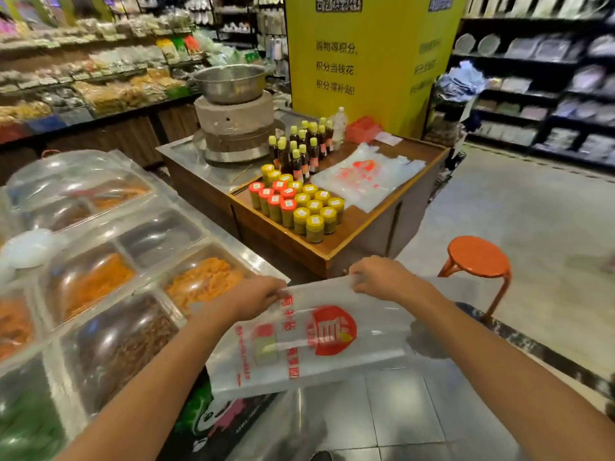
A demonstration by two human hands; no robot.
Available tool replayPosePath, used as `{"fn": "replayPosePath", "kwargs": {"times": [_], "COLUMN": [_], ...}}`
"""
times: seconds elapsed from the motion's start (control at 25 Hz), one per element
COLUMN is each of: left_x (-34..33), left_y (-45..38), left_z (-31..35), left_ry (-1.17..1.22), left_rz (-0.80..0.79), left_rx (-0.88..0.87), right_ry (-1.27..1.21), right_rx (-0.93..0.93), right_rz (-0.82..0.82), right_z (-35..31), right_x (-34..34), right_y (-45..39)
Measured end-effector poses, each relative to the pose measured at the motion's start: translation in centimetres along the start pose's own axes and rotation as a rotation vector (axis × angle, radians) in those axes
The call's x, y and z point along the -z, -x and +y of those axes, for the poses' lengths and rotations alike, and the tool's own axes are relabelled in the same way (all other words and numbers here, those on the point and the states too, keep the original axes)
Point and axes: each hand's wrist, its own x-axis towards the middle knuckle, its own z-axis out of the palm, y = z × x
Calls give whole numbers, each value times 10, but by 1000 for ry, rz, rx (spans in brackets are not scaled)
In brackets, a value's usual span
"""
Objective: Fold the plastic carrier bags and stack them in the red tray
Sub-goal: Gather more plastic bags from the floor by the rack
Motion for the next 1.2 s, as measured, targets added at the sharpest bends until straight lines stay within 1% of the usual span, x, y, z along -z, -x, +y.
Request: {"fn": "replayPosePath", "kwargs": {"times": [0.2, 0.44, 0.56, 0.72, 0.84, 0.96, 1.04, 1.2], "left_x": [25, 62, 72, 86, 91, 101, 109, 124], "left_y": [-109, -216, -263, -342, -404, -461, -495, -554], "left_z": [-1, 17, 22, 33, 40, 50, 60, 68], "left_ry": [4, 65, 39, 30, 49, 62, 42, 23], "left_rz": [-75, 9, -12, 22, 76, 79, 101, 136], "left_rx": [-102, -183, -195, -184, -127, -79, -39, -19], "right_ry": [41, 62, 72, 90, 125, 124, 134, 124], "right_rx": [-158, -301, -359, -341, -321, -303, -258, -203], "right_rz": [60, 159, 196, 251, 277, 302, 323, 421], "right_z": [72, 175, 216, 282, 330, 376, 411, 467], "right_x": [26, 62, 73, 83, 99, 116, 128, 145], "right_y": [-27, -56, -76, -121, -161, -194, -217, -262]}}
